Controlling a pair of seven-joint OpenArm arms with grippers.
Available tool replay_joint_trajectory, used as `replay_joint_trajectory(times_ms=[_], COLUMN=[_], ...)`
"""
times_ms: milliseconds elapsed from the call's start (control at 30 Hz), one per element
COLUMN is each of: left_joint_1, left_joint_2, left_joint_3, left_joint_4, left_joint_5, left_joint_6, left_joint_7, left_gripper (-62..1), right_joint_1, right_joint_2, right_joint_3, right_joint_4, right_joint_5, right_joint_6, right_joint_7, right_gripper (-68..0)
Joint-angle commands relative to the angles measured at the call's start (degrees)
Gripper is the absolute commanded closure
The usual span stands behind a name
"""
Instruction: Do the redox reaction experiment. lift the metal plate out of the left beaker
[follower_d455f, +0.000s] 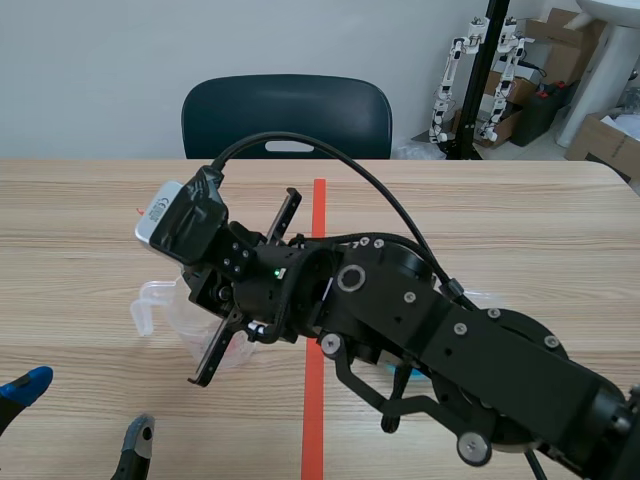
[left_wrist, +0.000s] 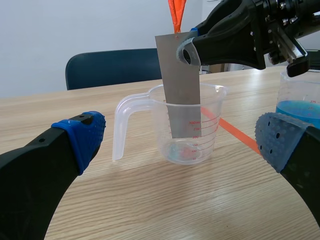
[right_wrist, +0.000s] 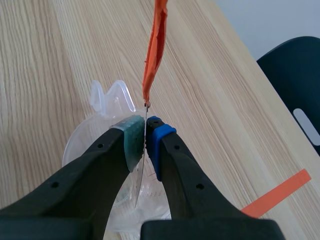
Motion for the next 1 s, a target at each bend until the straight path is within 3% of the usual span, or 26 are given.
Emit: replay_joint_trajectory(times_ms=[0,400,533,767,967], left_joint_1=[0.5,0.5,0.5,0.5,0.5], left_joint_2=[0.0,0.0,0.0,0.0,0.0], left_joint_3=[-0.3,-0.3,-0.3,-0.3,-0.3], left_joint_4=[0.6,0.6,0.6,0.6,0.6], left_joint_5=[-0.2,-0.2,-0.2,-0.2,-0.2], left_joint_6=[0.0,0.0,0.0,0.0,0.0], left_joint_7=[-0.8,-0.8,-0.8,-0.8,-0.8], left_gripper=[-62.3,-62.3,-62.3,-62.3,-62.3], right_joint_1=[1.0,1.0,1.0,1.0,1.0], right_joint_2=[0.0,0.0,0.0,0.2,0.1], right_joint_3=[0.8,0.8,0.8,1.2,2.1], right_joint_4=[1.0,1.0,1.0,1.0,1.0], right_joint_5=[1.9,2.6,2.6,10.6,13.6], right_joint_6=[-0.2,-0.2,-0.2,-0.2,-0.2], right_joint_7=[0.3,0.1,0.1,0.1,-0.4], right_gripper=[-0.5,-0.7,-5.9,-5.9,-6.0])
